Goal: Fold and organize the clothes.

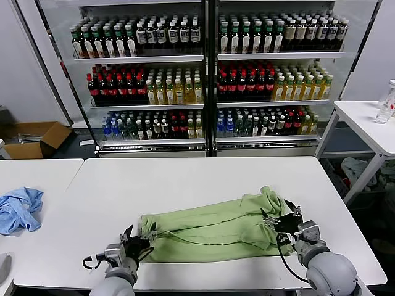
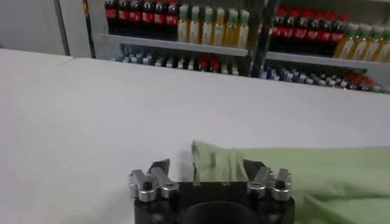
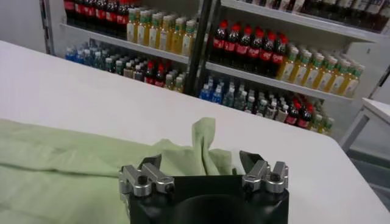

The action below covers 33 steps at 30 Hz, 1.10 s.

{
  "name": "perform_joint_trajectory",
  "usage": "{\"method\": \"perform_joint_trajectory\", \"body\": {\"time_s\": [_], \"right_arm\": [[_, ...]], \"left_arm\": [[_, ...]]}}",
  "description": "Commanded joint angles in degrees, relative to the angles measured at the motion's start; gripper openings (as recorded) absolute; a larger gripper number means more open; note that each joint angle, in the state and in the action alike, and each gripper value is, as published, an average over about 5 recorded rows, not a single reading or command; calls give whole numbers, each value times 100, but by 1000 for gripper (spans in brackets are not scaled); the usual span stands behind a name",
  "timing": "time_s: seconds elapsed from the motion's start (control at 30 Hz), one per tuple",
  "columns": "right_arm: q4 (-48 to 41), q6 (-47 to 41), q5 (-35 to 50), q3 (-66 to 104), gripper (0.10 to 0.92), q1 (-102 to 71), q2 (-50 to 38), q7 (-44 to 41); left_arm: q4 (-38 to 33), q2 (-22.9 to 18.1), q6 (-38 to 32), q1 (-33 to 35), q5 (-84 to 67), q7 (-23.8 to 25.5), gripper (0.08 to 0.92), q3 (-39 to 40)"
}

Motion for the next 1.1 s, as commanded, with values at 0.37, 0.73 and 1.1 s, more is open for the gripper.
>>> {"method": "perform_joint_trajectory", "body": {"time_s": [0.37, 0.73, 1.1], "right_arm": [[42, 36, 171, 89, 823, 45, -96, 74], [88, 13, 281, 170, 823, 258, 117, 92], [133, 57, 357, 223, 823, 429, 88, 73]], "left_arm": [[387, -309, 20, 275, -158, 609, 556, 8], [79, 150, 11, 294, -2571, 780, 244, -1493], [288, 1660, 267, 185, -4270, 746, 109, -3821]]}}
